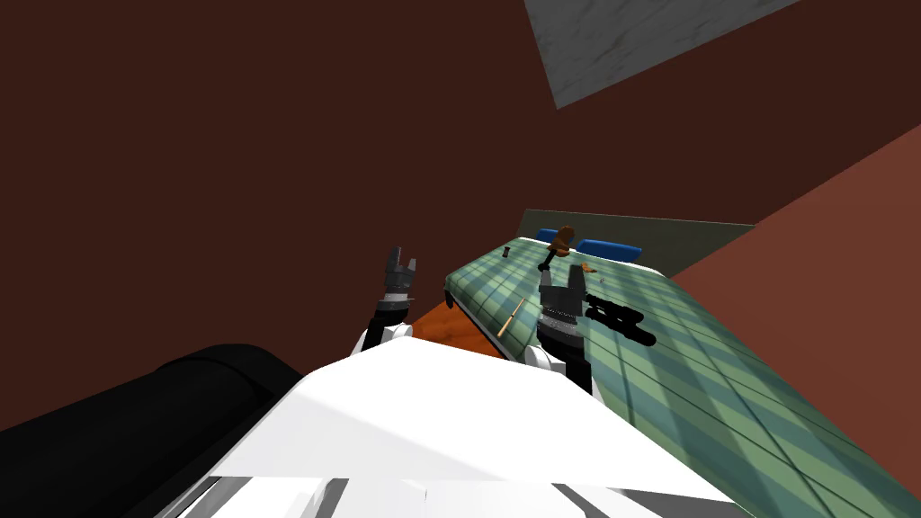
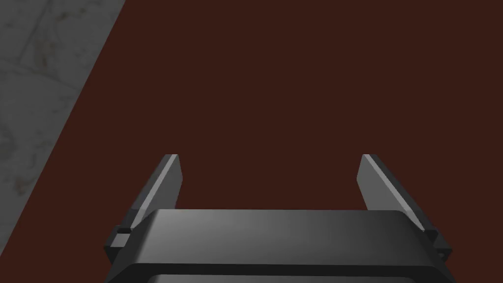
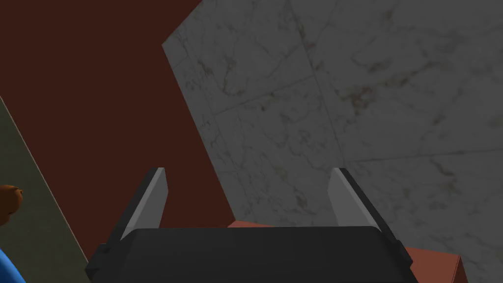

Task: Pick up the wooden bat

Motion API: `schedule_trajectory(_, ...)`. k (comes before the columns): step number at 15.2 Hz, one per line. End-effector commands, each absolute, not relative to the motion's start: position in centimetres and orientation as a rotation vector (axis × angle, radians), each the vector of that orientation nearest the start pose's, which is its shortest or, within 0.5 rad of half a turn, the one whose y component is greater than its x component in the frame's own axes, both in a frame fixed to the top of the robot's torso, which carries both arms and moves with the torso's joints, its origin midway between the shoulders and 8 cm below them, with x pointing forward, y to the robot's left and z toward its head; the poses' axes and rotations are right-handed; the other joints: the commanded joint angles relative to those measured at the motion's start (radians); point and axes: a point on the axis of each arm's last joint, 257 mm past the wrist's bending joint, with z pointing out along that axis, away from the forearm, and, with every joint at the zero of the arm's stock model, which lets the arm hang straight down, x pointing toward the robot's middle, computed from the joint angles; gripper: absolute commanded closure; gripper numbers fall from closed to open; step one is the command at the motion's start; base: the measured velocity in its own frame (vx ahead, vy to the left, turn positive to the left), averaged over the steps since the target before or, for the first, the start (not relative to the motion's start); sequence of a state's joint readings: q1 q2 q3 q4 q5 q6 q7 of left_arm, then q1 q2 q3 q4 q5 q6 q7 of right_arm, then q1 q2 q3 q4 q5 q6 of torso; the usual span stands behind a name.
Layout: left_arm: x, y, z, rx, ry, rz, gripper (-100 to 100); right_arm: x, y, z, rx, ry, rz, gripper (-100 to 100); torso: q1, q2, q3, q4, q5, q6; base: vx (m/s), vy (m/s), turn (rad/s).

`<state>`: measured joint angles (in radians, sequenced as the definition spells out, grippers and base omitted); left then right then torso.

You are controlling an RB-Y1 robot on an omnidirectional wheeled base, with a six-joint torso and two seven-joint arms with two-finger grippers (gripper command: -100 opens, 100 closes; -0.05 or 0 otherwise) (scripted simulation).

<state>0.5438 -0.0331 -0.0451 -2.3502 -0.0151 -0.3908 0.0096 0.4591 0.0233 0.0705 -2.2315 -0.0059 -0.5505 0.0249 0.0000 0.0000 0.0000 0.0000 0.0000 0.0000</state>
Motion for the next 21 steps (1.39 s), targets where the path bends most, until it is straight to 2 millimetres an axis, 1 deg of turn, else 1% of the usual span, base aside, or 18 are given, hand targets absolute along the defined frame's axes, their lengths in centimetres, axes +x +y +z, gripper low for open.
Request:
schedule_trajectory(1,34.7,27.2,2.1,-0.746,0.643,-1.311,0,35.2,-24.6,2.4,0.610,0.614,1.374,-100,0.000,0.000,0.000,0.000,0.000,0.000,-0.004,0.000,0.012)
schedule_trajectory(3,34.7,27.2,2.1,-0.746,0.643,-1.311,0,35.4,-23.8,2.1,0.581,0.651,1.371,-100,0.000,0.000,0.000,0.000,0.000,0.000,-0.011,-0.001,0.030)
schedule_trajectory(5,34.7,27.2,2.1,-0.746,0.643,-1.311,0,35.9,-21.8,1.3,0.512,0.734,1.358,-100,0.000,0.001,0.000,0.000,0.000,0.000,-0.016,-0.002,0.042)
schedule_trajectory(6,34.7,27.2,2.1,-0.746,0.643,-1.311,0,35.9,-21.8,1.3,0.509,0.738,1.358,-100,-0.001,0.001,0.000,0.000,0.000,0.000,-0.018,-0.003,0.040)
schedule_trajectory(7,34.7,27.2,2.1,-0.746,0.643,-1.311,0,36.1,-20.6,0.7,0.467,0.787,1.348,-100,-0.001,0.001,0.001,0.000,0.000,0.000,-0.020,-0.002,0.040)
schedule_trajectory(8,34.7,27.2,2.1,-0.746,0.643,-1.311,0,36.1,-20.6,0.7,0.467,0.787,1.348,-100,0.000,0.001,0.001,0.000,0.000,0.000,-0.017,-0.001,0.036)
schedule_trajectory(9,34.7,27.2,2.1,-0.746,0.643,-1.311,0,36.3,-19.3,-0.1,0.420,0.839,1.336,-100,0.000,0.001,0.001,0.000,0.000,0.000,-0.016,-0.002,0.043)
schedule_trajectory(10,34.7,27.2,2.1,-0.746,0.643,-1.311,0,36.3,-19.3,-0.1,0.420,0.839,1.336,-100,0.000,0.001,0.001,0.000,0.000,0.000,-0.015,-0.002,0.040)
schedule_trajectory(11,34.7,27.2,2.1,-0.746,0.643,-1.311,0,36.5,-17.9,-0.9,0.372,0.892,1.323,-100,0.000,0.001,0.001,0.000,0.000,0.000,-0.015,-0.001,0.053)
schedule_trajectory(12,34.7,27.2,2.1,-0.746,0.643,-1.311,0,36.5,-17.9,-0.9,0.370,0.893,1.322,-100,0.000,0.001,0.001,0.000,0.000,0.000,-0.014,-0.002,0.053)
schedule_trajectory(13,34.7,27.2,2.1,-0.746,0.643,-1.311,0,36.6,-16.5,-1.9,0.322,0.946,1.310,-100,0.000,0.001,0.001,0.000,0.000,0.000,-0.015,-0.002,0.074)
schedule_trajectory(14,34.7,27.2,2.1,-0.746,0.643,-1.311,0,36.6,-16.4,-2.0,0.315,0.950,1.305,-100,0.000,0.001,0.001,0.000,0.000,0.000,-0.014,-0.001,0.066)
schedule_trajectory(15,34.7,27.2,2.1,-0.746,0.643,-1.311,0,36.7,-15.1,-3.1,0.267,1.002,1.294,-100,0.000,0.001,0.001,0.000,0.000,0.000,-0.012,0.000,0.068)
schedule_trajectory(16,34.7,27.2,2.1,-0.746,0.643,-1.311,0,36.7,-14.9,-3.2,0.255,1.008,1.285,-100,0.000,0.001,0.000,0.000,0.000,0.000,-0.010,-0.001,0.057)
schedule_trajectory(17,34.7,27.2,2.1,-0.746,0.643,-1.311,0,36.8,-13.6,-4.5,0.209,1.058,1.277,-100,0.000,0.001,0.000,0.000,0.000,0.000,-0.009,0.000,0.094)
schedule_trajectory(18,34.7,27.2,2.1,-0.746,0.643,-1.311,0,36.7,-13.4,-4.6,0.190,1.067,1.263,-100,0.000,0.000,0.000,0.000,0.000,0.000,-0.007,-0.001,0.075)
schedule_trajectory(19,34.7,27.2,2.1,-0.746,0.643,-1.311,0,36.7,-12.2,-6.0,0.143,1.117,1.254,-100,0.000,0.000,0.000,0.000,0.000,0.000,-0.005,0.001,0.070)
schedule_trajectory(21,34.7,27.2,2.1,-0.746,0.643,-1.311,0,36.6,-11.9,-6.2,0.120,1.127,1.237,-100,0.000,0.000,0.000,0.000,0.000,0.000,-0.003,0.000,0.049)
